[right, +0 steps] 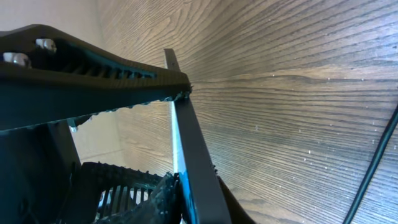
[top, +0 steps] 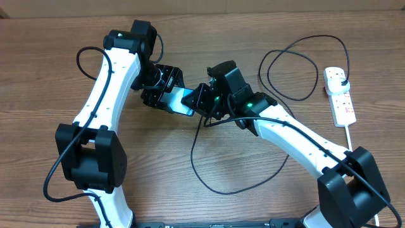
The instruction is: Plug charger to phone and switch on socket
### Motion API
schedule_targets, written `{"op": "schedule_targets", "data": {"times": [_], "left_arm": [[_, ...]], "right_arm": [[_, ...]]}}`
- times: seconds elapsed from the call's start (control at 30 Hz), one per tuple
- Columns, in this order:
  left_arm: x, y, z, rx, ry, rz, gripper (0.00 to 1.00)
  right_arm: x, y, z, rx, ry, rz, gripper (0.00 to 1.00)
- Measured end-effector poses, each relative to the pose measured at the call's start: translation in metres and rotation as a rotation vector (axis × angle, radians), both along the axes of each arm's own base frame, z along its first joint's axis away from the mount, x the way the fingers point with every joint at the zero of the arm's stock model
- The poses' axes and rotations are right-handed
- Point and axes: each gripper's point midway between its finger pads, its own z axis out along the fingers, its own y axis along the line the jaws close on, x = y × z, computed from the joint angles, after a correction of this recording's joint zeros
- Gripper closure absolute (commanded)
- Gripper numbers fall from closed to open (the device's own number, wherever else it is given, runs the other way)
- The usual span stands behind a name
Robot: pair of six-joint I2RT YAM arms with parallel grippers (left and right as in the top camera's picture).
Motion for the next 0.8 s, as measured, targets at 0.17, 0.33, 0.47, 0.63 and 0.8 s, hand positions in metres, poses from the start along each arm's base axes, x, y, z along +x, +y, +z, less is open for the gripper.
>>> {"op": "schedule_targets", "data": {"times": [0.17,0.33,0.47,0.63,0.8], "left_arm": [[0.000,0.000,0.000,0.000,-0.001,0.000,0.41],[0.000,0.000,0.000,0.000,0.001,0.003,0.05],[0.001,-0.002,0.002,-0.013,-0.002,0.004,0.00],[0.001,-0.002,0.003,-0.014,-0.003,0.002,0.09],[0.006,-0.010,0.007,-0.068,-0.065,-0.080,0.02]], "right_arm": [[0.000,0.001,0.002,0.009,-0.001,0.000,0.92],[0.001,0.002,0.003,0.016,-0.003,0.000,0.96],[0.003,-0.003,-0.007,-0.004,0.021,-0.014,0.96],[0.012,-0.012,-0.007,0.003,0.026,-0.037,0.96],[0.025,-0.031,-0.006,0.019,0.043,-0.073,0.96]]}}
